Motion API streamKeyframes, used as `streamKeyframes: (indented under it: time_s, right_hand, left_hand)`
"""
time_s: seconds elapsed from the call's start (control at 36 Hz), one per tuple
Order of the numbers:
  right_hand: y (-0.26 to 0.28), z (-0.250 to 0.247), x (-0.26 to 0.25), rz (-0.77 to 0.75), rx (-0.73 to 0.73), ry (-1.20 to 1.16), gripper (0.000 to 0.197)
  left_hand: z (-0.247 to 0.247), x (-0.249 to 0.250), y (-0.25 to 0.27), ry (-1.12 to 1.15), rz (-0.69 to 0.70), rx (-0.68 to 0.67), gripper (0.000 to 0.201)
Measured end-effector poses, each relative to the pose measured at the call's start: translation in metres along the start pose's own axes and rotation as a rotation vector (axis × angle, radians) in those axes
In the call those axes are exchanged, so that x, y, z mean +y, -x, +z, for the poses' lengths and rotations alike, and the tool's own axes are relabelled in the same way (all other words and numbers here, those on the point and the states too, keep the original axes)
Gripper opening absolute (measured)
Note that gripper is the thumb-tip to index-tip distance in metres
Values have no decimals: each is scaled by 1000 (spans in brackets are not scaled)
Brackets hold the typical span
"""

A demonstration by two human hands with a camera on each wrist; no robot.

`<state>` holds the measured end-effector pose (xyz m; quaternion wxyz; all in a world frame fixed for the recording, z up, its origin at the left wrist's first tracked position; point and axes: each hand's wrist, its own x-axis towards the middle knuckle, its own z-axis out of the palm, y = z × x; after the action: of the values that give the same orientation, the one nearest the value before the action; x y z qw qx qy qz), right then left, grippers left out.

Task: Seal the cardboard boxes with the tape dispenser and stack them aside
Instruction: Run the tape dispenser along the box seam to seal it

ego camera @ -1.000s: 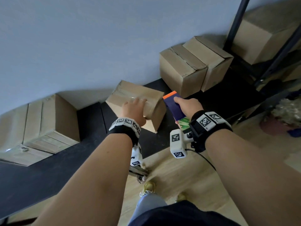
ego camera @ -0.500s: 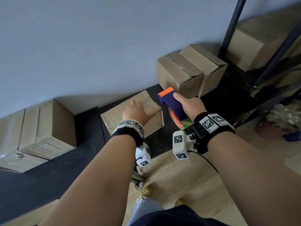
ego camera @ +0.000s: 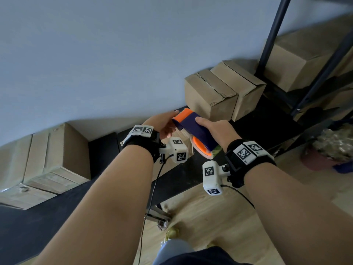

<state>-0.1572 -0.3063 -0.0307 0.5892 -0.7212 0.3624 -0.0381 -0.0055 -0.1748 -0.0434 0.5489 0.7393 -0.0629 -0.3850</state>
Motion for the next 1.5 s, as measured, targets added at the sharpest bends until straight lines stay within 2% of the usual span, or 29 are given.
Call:
streamKeyframes:
  time_s: [0.11,0.19,0.31,0.58,0.67,0.72,0.81,0.89,1.0,1.11,1.22,1.5]
  right_hand:
    - [3,1,-2,-1,-19,-1,52]
    - [5,2,-3,-2,-31,7,53]
    - [8,2,-4,8,-70,25,52]
    - [12,6,-19,49,-45,-38,34]
    - [12,7,-25,58,-7,-29,37]
    - [12,5,-25,92,4,-15,42]
    - [15,2,-22,155,-3,-48,52]
    - [17,0,-21,164,-18,-14,44]
    - [14,-1,-21,169,31,-18,37]
    - [9,7,-16,185,74,0,32]
    - [2,16,-9,202,101,31,39]
    - [-12,29,-3,226,137,51,35]
  left_hand:
    - [-1,1,3,24,6,-26,23]
    - [-6,0,1,36,-39,-47,22]
    - [-18,-4,-4,-67,-100,-66,21]
    - [-9,8,-26,-75,-32,153,33]
    - [-6,20,-33,-169,4,195,33]
    - [-14,26,-38,-254,27,275,34]
    - [-34,31,-53,-244,46,339,28]
    - [-49,34,-73,-260,58,435,25]
    - [-46,46,-72,-313,123,284,25]
    - [-43,42,-79,-522,168,230,26]
    - [-41,32,-87,-694,174,240,18]
    - [-40,18,-106,-748,183,222,16]
